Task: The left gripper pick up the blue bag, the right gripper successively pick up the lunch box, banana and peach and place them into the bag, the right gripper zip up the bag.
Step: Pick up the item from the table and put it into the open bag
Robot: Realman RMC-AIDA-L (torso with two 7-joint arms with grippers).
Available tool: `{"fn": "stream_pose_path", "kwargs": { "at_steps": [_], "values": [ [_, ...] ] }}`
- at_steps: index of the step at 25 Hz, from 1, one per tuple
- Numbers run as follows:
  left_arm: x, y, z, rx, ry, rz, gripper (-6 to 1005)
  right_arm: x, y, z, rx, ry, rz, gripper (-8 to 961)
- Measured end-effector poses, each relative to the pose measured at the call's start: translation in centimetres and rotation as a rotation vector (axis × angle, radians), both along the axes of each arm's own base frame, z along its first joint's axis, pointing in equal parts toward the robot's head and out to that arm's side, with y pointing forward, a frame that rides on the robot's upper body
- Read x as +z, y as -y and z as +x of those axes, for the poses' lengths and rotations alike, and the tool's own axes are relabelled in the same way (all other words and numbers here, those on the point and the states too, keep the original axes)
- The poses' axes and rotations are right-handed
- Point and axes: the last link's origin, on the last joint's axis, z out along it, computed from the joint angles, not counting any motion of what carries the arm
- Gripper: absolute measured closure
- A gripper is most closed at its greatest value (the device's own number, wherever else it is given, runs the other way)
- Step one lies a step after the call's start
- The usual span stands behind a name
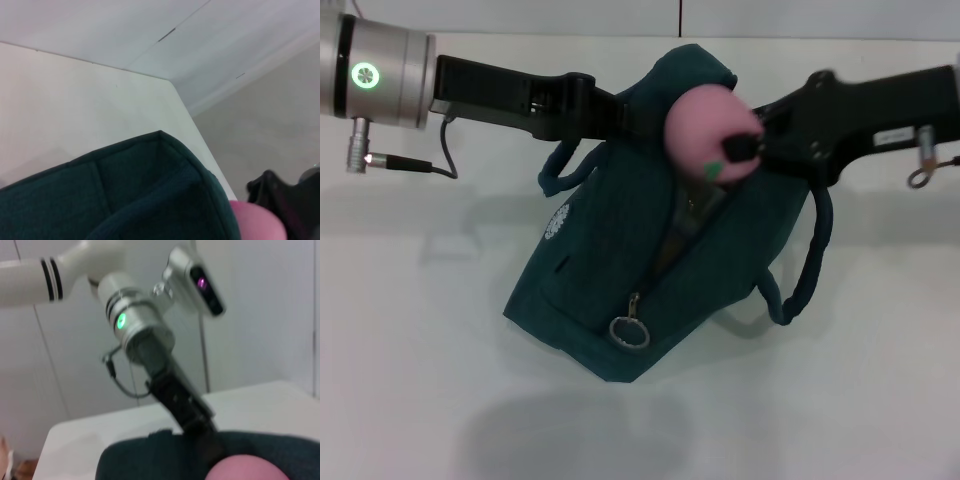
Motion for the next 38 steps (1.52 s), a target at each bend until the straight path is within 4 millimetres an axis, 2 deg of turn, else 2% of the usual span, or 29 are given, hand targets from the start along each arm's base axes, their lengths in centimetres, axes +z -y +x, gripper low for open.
{"fn": "stream_pose_path", "kwargs": {
  "at_steps": [3, 6, 14, 22, 25, 30, 38],
  "values": [
    [0.0, 0.0, 0.1, -0.002, 0.000, 0.000, 941, -1.2, 0.2, -0.3, 0.018, 0.045, -0.043, 908],
    [0.0, -0.1, 0.1, -0.003, 0.001, 0.001, 941, -1.6, 0.0, 0.0, -0.014, 0.116, -0.052, 905],
    [0.0, -0.1, 0.2, -0.004, -0.001, 0.004, 941, -1.2, -2.0, 2.1, -0.118, 0.202, 0.100, 897],
    [0.0, -0.2, 0.2, -0.003, -0.004, 0.005, 941, -1.1, -2.8, 2.1, -0.125, 0.204, 0.175, 888],
    [0.0, -0.2, 0.1, -0.001, -0.005, 0.005, 941, -0.7, -2.7, 1.6, -0.107, 0.191, 0.192, 885],
    [0.0, -0.1, -0.1, 0.005, -0.006, 0.006, 941, 1.3, -1.7, 0.6, -0.061, 0.126, 0.275, 879],
    [0.0, -0.2, 0.0, 0.002, -0.007, 0.006, 941, 1.1, -0.4, -0.2, -0.018, 0.098, 0.203, 871]
  ]
}}
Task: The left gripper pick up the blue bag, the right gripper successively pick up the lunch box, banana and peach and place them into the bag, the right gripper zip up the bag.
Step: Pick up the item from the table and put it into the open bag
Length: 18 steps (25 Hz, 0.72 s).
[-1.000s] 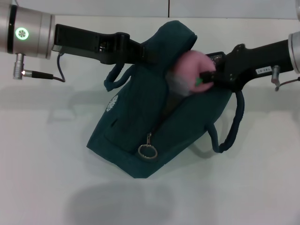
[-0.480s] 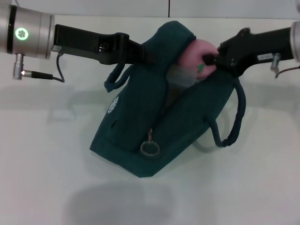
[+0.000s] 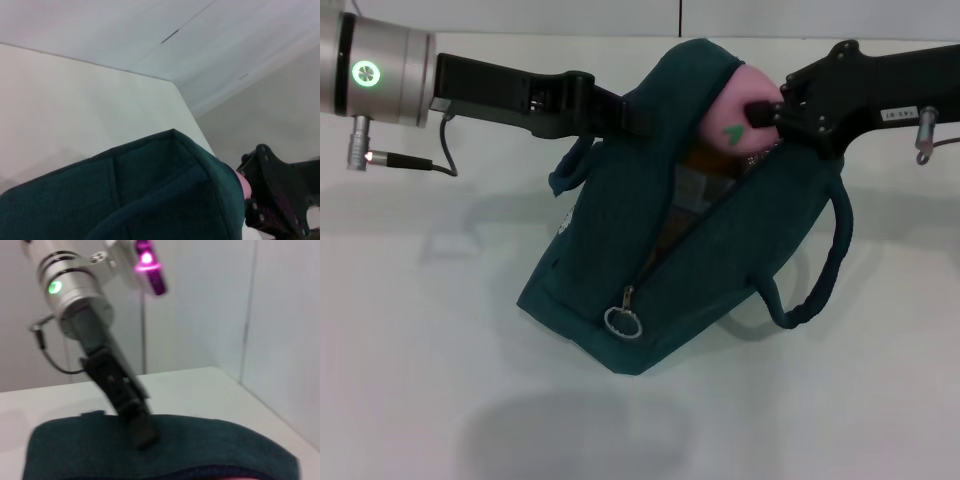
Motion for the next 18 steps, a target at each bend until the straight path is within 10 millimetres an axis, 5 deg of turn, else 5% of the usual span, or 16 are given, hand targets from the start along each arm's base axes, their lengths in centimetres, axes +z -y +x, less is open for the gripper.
{"fn": "stream_pose_path", "kwargs": {
  "at_steps": [18],
  "values": [
    [-0.2, 0.2, -0.2, 0.007, 0.002, -0.006, 941, -4.1, -2.2, 0.6, -0.079, 0.133, -0.094, 851]
  ]
}}
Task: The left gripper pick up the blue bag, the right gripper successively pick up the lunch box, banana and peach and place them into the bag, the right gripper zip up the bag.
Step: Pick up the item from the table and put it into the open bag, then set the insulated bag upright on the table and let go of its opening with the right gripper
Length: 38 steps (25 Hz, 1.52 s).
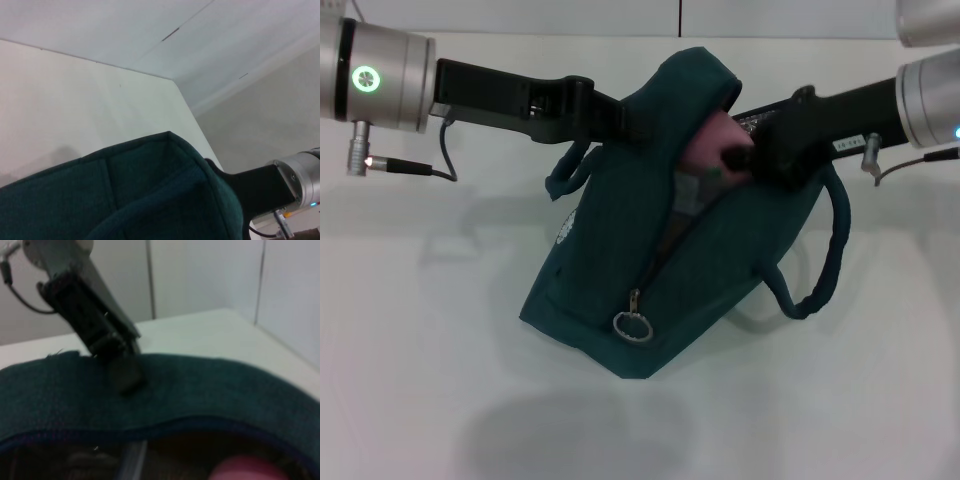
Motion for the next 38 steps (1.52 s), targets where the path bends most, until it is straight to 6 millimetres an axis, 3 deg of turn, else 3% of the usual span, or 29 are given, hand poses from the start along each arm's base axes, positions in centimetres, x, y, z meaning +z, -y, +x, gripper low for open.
{"fn": "stream_pose_path", "kwargs": {
  "at_steps": [13, 18, 23, 29, 38],
  "values": [
    [-0.2, 0.1, -0.1, 0.000, 0.002, -0.003, 941, 0.5, 1.4, 0.7, -0.020, -0.004, -0.042, 837],
    [-0.3, 0.3, -0.3, 0.005, 0.002, -0.005, 941, 1.0, 1.8, 0.7, -0.031, -0.060, -0.040, 629],
    [-0.3, 0.4, -0.4, 0.005, 0.002, -0.007, 941, 3.0, 1.8, 1.7, -0.067, -0.118, 0.030, 403],
    [-0.4, 0.6, -0.6, 0.005, 0.004, -0.009, 941, 3.9, 2.7, 3.0, -0.103, -0.156, 0.028, 319],
    [-0.4, 0.8, -1.1, 0.016, 0.011, -0.007, 941, 4.5, 7.3, 7.8, -0.209, -0.168, -0.050, 315]
  ]
}}
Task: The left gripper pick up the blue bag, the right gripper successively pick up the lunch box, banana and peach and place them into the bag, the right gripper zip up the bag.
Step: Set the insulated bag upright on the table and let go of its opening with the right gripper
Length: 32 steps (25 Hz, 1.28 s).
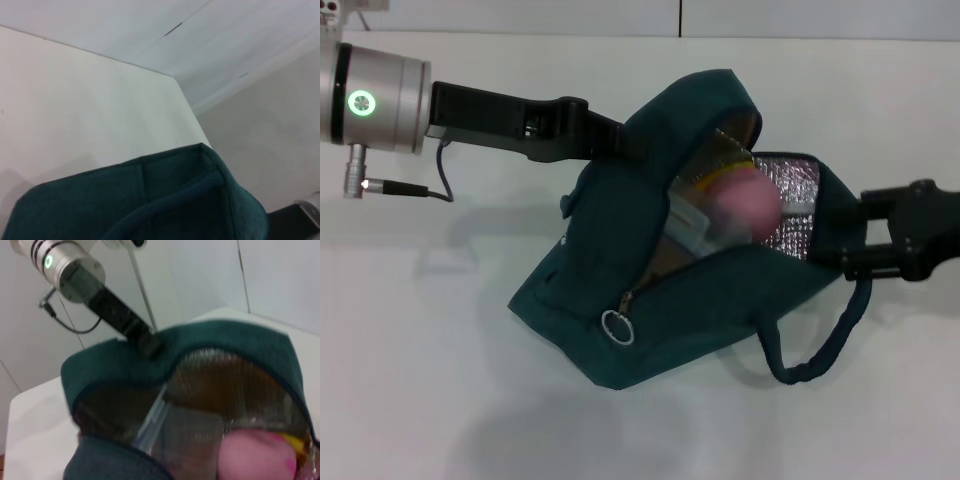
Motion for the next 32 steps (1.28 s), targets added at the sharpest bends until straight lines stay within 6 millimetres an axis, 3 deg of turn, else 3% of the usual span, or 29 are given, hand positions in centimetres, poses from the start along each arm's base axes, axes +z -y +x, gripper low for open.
{"fn": "stream_pose_path", "kwargs": {
  "at_steps": [4, 10, 15, 20, 22, 23, 32],
  "values": [
    [0.0, 0.0, -0.1, 0.005, 0.000, 0.001, 941, 0.2, 0.6, 0.8, -0.006, -0.009, 0.013, 315],
    [0.0, 0.1, -0.2, 0.011, 0.000, 0.000, 941, 4.6, 1.3, -0.3, 0.119, -0.255, 0.194, 315],
    [0.0, 0.1, -0.3, 0.013, -0.002, 0.003, 941, 6.6, 2.3, 0.5, 0.129, -0.272, 0.198, 315],
    [0.0, 0.0, -0.3, 0.015, 0.000, 0.006, 941, 4.7, 2.9, 3.1, 0.024, -0.156, 0.100, 315],
    [0.0, -0.1, -0.2, 0.012, -0.002, 0.008, 941, 2.8, 2.8, 3.6, -0.007, -0.141, 0.045, 315],
    [0.0, -0.1, -0.2, 0.012, -0.002, 0.008, 941, 2.8, 2.8, 3.6, -0.007, -0.141, 0.045, 315],
    [0.0, -0.1, -0.2, 0.015, -0.002, 0.009, 941, -1.5, -1.7, 2.9, -0.054, -0.077, 0.076, 314]
  ]
}}
